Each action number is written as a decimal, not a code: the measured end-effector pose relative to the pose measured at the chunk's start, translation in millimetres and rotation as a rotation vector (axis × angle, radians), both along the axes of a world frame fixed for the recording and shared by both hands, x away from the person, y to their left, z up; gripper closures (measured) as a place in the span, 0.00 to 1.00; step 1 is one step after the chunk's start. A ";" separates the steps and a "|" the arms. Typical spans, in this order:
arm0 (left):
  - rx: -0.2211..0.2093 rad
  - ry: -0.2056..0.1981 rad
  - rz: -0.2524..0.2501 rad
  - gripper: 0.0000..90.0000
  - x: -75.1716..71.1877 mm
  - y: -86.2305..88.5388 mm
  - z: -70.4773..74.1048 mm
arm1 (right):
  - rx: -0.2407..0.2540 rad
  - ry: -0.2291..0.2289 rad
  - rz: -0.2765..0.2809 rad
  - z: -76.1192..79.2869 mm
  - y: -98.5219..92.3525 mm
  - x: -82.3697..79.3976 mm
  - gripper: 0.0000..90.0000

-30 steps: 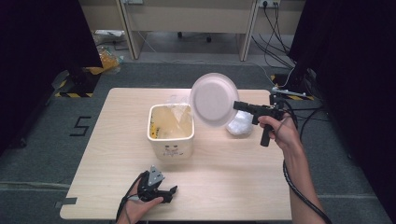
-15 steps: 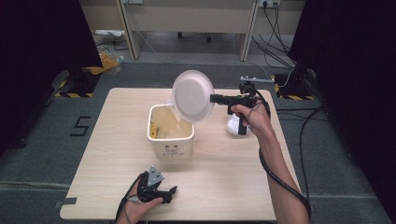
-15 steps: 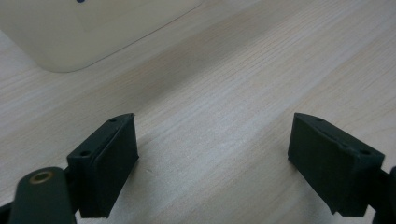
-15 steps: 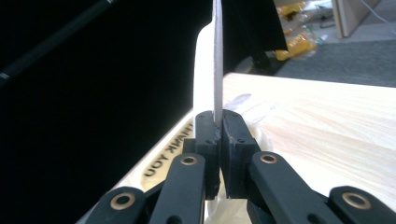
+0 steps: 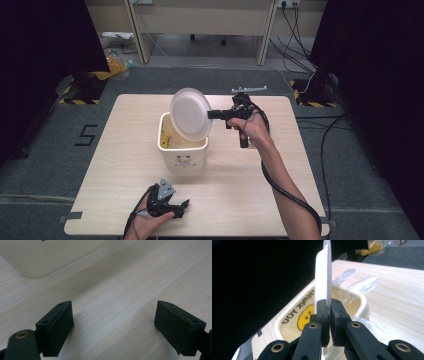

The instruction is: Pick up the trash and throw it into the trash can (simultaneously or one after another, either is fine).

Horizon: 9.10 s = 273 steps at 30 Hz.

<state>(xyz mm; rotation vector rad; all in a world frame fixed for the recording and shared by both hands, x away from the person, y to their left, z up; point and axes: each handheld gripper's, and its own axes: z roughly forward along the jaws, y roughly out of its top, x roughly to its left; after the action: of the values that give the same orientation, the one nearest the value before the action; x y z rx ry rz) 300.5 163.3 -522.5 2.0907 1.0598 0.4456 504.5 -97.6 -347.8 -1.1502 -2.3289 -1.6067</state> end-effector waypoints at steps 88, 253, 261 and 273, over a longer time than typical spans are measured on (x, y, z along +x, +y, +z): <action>-0.001 0.001 0.005 0.16 -0.8 0.0 0.0 | -0.178 0.056 -0.419 -80.2 -133.1 23.1 0.45; -0.004 -0.004 0.007 0.16 -3.7 -0.1 -0.5 | -0.292 -0.048 0.145 -2.9 72.6 -16.9 0.51; -0.001 -0.001 0.003 0.16 -3.7 0.1 -0.4 | -0.242 -0.062 0.088 -3.0 39.1 -19.1 0.51; -0.002 -0.001 0.004 0.16 -3.7 0.0 -0.5 | -0.179 -0.080 0.021 -3.7 -3.1 -27.0 0.50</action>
<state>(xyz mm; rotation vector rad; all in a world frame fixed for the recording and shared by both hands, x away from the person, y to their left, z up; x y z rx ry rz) 296.8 163.3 -522.9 2.0870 1.0631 0.4479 477.4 -100.7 -351.5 -1.1081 -2.5720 -1.4898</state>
